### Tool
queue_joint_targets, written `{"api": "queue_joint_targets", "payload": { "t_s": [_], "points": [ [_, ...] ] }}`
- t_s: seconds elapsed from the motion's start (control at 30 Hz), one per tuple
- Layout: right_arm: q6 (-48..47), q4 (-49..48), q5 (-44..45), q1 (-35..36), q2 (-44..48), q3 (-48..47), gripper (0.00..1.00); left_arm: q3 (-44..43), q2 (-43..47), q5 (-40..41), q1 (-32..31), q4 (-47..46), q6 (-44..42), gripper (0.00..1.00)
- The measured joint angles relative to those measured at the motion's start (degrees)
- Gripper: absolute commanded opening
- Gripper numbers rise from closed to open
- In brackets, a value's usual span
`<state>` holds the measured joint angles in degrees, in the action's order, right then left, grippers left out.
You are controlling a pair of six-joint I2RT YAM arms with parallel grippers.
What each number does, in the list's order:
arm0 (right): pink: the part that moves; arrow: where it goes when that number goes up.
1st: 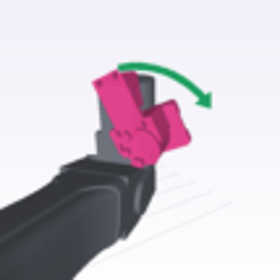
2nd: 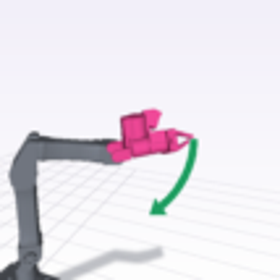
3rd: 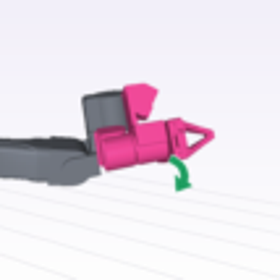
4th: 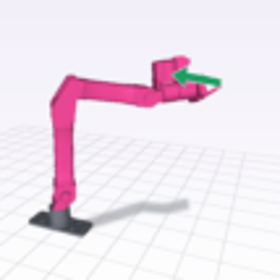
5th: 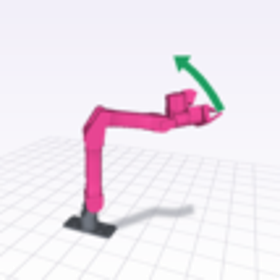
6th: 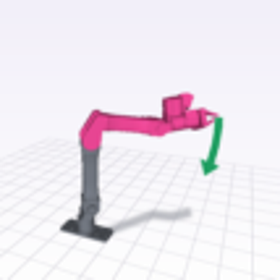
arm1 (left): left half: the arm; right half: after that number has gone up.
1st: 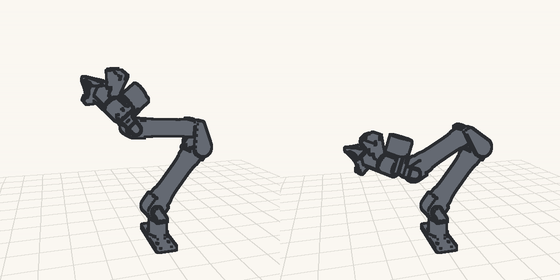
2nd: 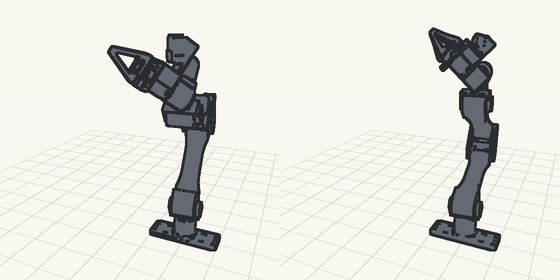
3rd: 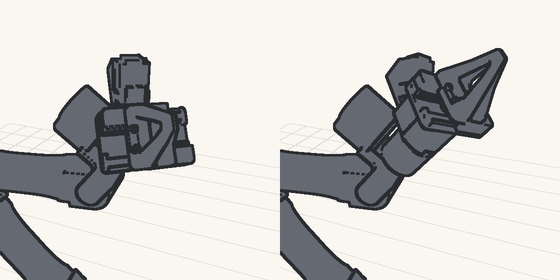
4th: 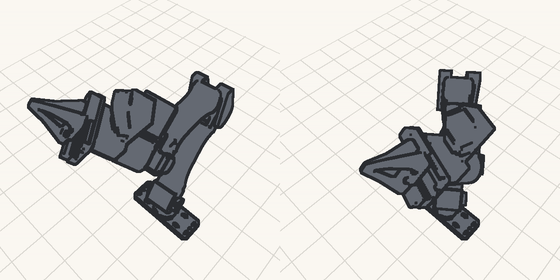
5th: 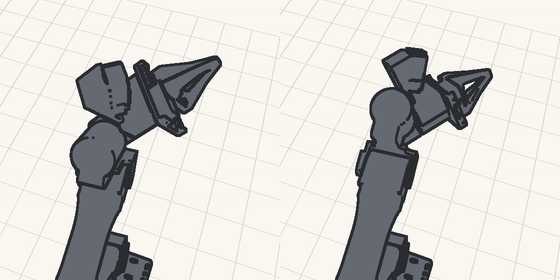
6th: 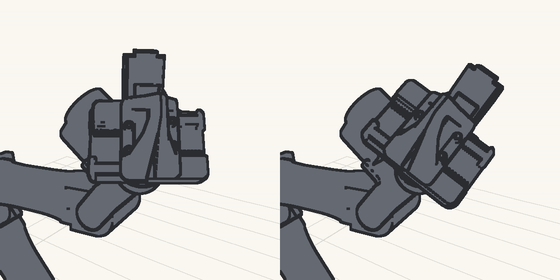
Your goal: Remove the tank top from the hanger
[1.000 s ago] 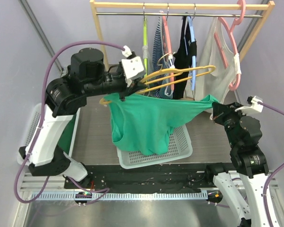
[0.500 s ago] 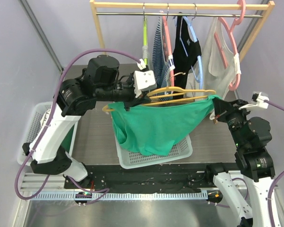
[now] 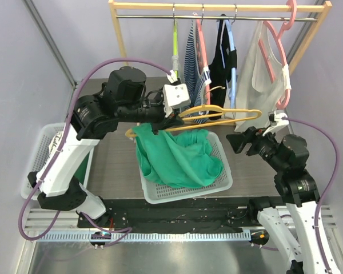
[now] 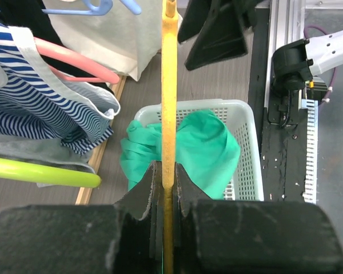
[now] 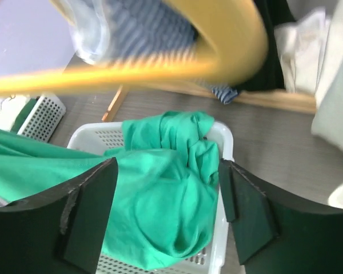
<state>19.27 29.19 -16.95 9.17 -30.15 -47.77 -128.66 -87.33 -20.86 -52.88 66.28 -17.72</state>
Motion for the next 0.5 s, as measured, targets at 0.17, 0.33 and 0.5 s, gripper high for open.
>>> {"api": "queue_joint_targets", "payload": {
  "t_s": [0.17, 0.33, 0.5],
  "points": [
    [-7.5, 3.2, -4.4, 0.1, -1.7, -11.4, 0.83, 3.1, 0.1, 0.0, 0.0, -0.5, 0.4, 0.00],
    [-13.0, 6.6, -13.0, 0.2, -3.9, -25.1, 0.81, 6.0, 0.1, -0.4, 0.0, 0.7, 0.4, 0.00],
    [-14.7, 6.6, -23.5, 0.3, -7.6, -31.5, 0.77, 6.3, 0.1, -4.1, 0.0, 2.4, -0.7, 0.00]
  ]
}}
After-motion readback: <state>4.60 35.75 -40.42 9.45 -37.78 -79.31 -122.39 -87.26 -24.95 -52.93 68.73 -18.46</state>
